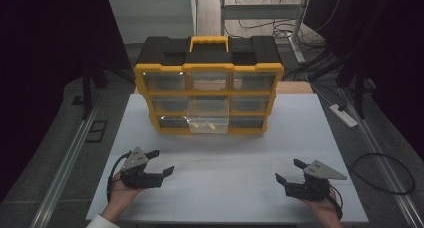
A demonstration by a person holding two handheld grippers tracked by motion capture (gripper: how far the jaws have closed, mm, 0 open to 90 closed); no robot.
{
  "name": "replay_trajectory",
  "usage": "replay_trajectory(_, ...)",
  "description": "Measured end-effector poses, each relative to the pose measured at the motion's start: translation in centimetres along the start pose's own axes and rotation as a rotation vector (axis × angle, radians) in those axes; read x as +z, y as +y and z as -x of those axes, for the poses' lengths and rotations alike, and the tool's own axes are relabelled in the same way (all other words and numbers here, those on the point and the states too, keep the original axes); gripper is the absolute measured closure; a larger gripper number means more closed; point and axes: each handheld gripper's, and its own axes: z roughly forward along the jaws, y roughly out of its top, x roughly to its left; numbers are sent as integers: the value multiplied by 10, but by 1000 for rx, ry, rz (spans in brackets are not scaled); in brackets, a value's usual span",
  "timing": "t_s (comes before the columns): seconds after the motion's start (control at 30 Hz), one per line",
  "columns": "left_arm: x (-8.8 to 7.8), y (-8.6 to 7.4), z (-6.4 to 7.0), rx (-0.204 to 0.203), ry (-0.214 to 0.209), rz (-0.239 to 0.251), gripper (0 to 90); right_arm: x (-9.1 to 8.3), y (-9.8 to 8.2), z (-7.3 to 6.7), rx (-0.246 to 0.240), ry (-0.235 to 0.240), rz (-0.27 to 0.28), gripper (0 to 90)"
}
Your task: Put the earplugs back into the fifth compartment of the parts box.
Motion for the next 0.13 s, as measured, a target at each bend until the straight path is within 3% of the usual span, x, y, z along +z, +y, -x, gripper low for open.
replay_trajectory(0.13,0,0,0,-1,-1,-1,203,-1,0,-1,0,2,2,166)
